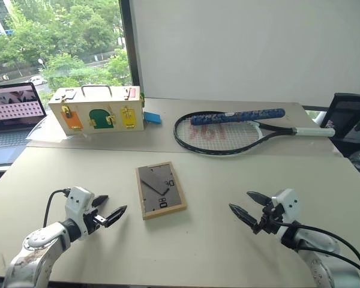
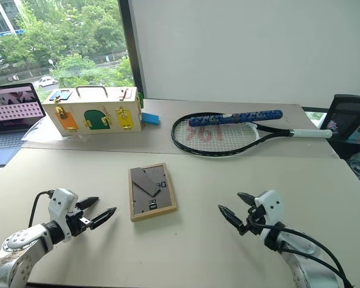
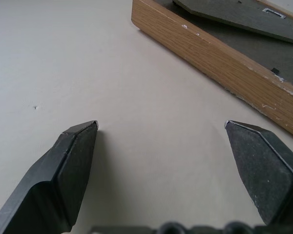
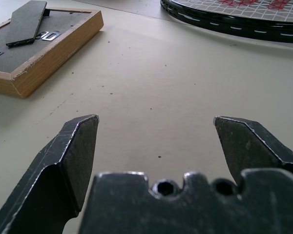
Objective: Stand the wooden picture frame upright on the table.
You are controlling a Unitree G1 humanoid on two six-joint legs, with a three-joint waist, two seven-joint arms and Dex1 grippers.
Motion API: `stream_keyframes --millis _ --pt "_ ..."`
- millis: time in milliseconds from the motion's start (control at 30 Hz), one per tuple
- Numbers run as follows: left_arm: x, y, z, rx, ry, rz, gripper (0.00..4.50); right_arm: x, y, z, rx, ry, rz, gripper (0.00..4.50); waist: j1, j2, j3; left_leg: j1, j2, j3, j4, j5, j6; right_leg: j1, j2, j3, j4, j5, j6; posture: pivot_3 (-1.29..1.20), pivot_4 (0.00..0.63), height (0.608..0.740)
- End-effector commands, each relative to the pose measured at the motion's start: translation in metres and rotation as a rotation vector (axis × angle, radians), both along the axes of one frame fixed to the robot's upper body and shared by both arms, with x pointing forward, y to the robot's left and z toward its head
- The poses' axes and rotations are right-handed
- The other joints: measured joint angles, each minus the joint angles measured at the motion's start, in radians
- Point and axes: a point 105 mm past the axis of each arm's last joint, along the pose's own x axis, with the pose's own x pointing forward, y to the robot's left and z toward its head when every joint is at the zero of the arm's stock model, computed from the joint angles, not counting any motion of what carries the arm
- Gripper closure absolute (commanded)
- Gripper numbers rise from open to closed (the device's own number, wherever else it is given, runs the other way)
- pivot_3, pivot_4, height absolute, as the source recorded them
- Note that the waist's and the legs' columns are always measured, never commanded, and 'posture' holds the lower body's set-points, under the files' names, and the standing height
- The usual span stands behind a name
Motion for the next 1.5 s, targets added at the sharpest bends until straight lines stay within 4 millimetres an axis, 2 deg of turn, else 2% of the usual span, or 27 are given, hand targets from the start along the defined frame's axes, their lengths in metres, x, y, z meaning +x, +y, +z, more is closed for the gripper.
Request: stream_keyframes --millis 33,67,133,267,367,500,600,767,867,1067,1367,1500 --pt "0.002 0.002 0.022 -0.038 -0.013 -0.047 0.01 0.005 0.001 0.024 -0.023 -0.048 0.072 0.11 0.0 0.0 0.0 0.0 0.0 0.0 0.0 0.0 0.0 0.0 0.0 0.0 0.0 0.0 0.0 0.0 0.15 0.739" --pt "0.002 0.003 0.034 -0.073 -0.012 -0.08 0.01 0.008 0.001 0.036 -0.05 -0.054 0.127 0.11 -0.002 0.0 0.0 0.0 0.0 0.0 0.0 0.0 0.0 0.0 0.0 0.0 0.0 0.0 0.0 0.0 0.15 0.739" --pt "0.0 0.003 0.051 -0.09 -0.004 -0.14 0.52 0.014 0.005 0.057 -0.122 -0.065 0.238 0.0 -0.005 0.001 0.002 -0.003 0.0 0.0 0.002 0.0 0.0 -0.002 0.0 0.001 0.001 0.001 0.001 0.0 0.15 0.739" --pt "-0.002 -0.001 0.057 -0.04 0.057 -0.209 1.84 0.022 0.019 0.073 -0.273 -0.072 0.395 1.02 -0.005 0.0 0.001 0.0 0.0 0.0 0.003 0.0 0.002 0.0 0.0 0.0 0.0 0.0 0.002 0.0 0.15 0.739" --pt "-0.003 0.0 0.043 0.053 0.144 -0.203 2.96 0.032 0.034 0.075 -0.391 -0.082 0.491 2.09 -0.005 0.0 0.001 -0.001 0.0 0.001 0.0 -0.003 0.003 0.0 0.0 0.0 -0.002 -0.001 -0.001 0.0 0.15 0.739" --pt "-0.006 -0.021 0.025 0.098 0.208 -0.25 4.47 0.055 0.061 0.063 -0.455 -0.075 0.596 3.51 -0.005 0.0 0.001 -0.004 0.0 0.001 -0.001 -0.003 0.003 -0.002 0.0 0.0 -0.004 0.001 -0.004 0.0 0.15 0.739" --pt "-0.003 -0.032 0.017 0.114 0.215 -0.26 4.5 0.071 0.074 0.05 -0.499 -0.072 0.637 4.42 -0.002 0.0 0.002 -0.004 0.0 0.0 0.0 -0.003 0.003 -0.002 0.0 -0.001 -0.004 0.002 -0.004 0.0 0.15 0.739" --pt "0.006 -0.053 0.009 0.112 0.208 -0.272 4.5 0.091 0.096 0.026 -0.539 -0.048 0.694 4.42 0.007 -0.001 0.002 -0.005 0.0 0.0 0.002 -0.003 0.003 -0.001 0.0 -0.001 -0.004 0.003 -0.003 0.0 0.15 0.739" --pt "0.009 -0.063 0.007 0.115 0.207 -0.281 4.5 0.095 0.11 0.018 -0.526 -0.044 0.726 4.42 0.007 0.0 0.002 -0.005 0.0 0.0 0.003 -0.003 0.003 0.0 0.0 -0.002 -0.004 0.004 -0.003 0.0 0.15 0.739" --pt "0.012 -0.082 0.005 0.114 0.194 -0.327 4.5 0.076 0.124 0.007 -0.499 -0.018 0.838 4.42 0.019 0.0 0.002 -0.005 0.0 0.0 0.005 -0.003 0.003 0.001 0.0 -0.002 -0.002 0.004 -0.002 0.0 0.15 0.739" --pt "0.004 -0.081 -0.003 0.155 0.224 -0.379 4.5 0.023 0.126 0.009 -0.424 0.036 0.876 4.42 0.028 0.0 0.001 -0.005 0.0 0.0 0.006 -0.003 0.003 0.0 0.0 -0.001 0.0 0.004 -0.002 0.0 0.15 0.739" --pt "-0.004 -0.084 -0.006 0.154 0.256 -0.422 4.5 0.015 0.123 0.005 -0.429 0.066 0.82 4.42 0.025 0.0 0.001 -0.005 0.0 0.0 0.006 -0.003 0.003 -0.001 0.0 -0.001 0.0 0.004 -0.002 0.0 0.15 0.739"
